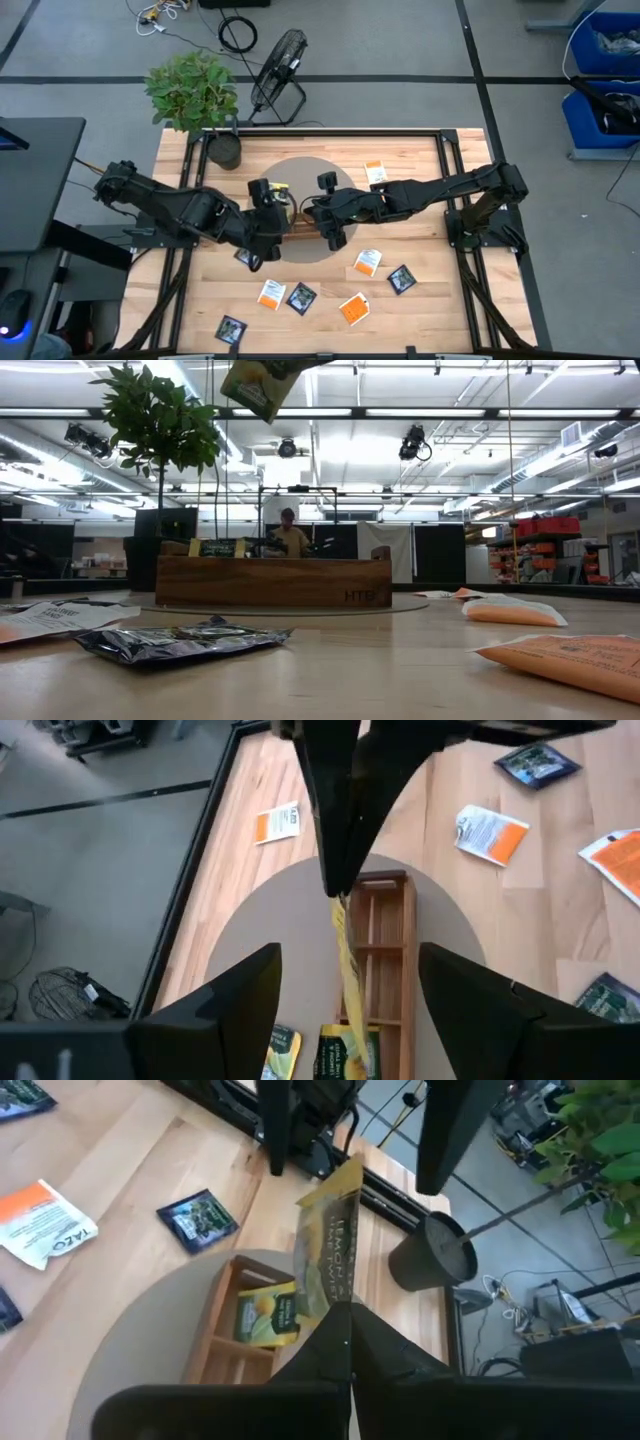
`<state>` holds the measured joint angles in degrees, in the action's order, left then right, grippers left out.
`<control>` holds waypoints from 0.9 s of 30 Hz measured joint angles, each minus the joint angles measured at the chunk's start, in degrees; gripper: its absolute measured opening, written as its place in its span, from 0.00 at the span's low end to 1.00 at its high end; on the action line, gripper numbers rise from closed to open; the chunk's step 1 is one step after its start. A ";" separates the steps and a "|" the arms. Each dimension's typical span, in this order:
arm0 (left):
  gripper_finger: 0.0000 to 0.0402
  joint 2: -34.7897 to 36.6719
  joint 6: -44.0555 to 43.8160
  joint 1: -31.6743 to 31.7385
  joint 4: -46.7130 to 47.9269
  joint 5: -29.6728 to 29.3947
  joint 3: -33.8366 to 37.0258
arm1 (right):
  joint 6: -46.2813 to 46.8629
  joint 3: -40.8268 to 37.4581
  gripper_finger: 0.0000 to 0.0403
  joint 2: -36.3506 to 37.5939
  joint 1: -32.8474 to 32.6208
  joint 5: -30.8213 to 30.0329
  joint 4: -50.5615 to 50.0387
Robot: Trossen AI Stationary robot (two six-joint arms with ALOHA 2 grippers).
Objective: Pick & Place Tea
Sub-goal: Put the top yellow tea bag into the wooden organizer
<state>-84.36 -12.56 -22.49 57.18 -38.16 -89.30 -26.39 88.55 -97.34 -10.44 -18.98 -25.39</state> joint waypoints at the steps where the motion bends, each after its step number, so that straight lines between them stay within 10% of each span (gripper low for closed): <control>1: 0.59 0.00 0.03 0.21 -0.50 0.25 0.00 | 0.00 0.00 0.00 0.00 0.00 -0.03 -0.09; 27: 0.40 0.00 1.18 5.83 -3.44 10.53 0.00 | 1.18 -0.02 0.00 0.00 0.01 0.00 -0.57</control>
<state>-84.36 -11.38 -16.66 53.74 -27.63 -89.30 -25.21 88.53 -97.34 -10.43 -18.98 -25.96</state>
